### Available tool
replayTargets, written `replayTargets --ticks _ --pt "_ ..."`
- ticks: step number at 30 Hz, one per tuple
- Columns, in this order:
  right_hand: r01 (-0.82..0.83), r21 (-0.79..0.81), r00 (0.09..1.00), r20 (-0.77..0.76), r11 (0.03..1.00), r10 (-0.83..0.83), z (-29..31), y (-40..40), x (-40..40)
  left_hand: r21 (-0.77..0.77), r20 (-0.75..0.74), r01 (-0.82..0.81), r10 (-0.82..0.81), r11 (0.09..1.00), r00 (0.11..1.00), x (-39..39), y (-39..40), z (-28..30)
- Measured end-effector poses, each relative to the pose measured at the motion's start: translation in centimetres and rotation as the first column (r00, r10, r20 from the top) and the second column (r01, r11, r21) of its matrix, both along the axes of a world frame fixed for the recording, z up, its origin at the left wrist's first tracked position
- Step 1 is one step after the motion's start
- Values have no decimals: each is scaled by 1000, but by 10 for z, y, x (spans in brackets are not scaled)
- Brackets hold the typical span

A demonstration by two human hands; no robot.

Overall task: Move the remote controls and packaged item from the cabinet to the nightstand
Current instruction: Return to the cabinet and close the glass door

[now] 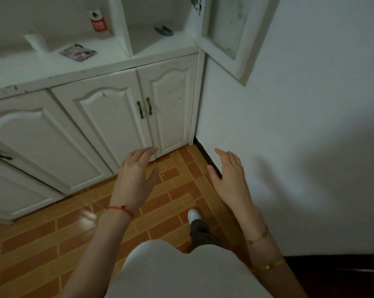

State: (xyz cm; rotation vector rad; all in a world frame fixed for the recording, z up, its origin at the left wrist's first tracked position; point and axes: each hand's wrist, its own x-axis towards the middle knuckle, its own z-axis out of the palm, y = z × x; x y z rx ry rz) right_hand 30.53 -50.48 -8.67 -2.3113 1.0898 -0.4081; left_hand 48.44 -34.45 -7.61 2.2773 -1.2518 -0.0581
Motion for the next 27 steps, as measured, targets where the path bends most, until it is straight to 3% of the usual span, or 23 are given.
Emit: replayTargets --ticks 18,27 --pt "-161 -56 985 52 985 164 14 -212 120 -58 -5 -130 130 990 991 94 -210 14" --pt "-163 -72 981 94 984 169 18 -261 138 -83 -13 -119 119 989 993 109 -265 23"
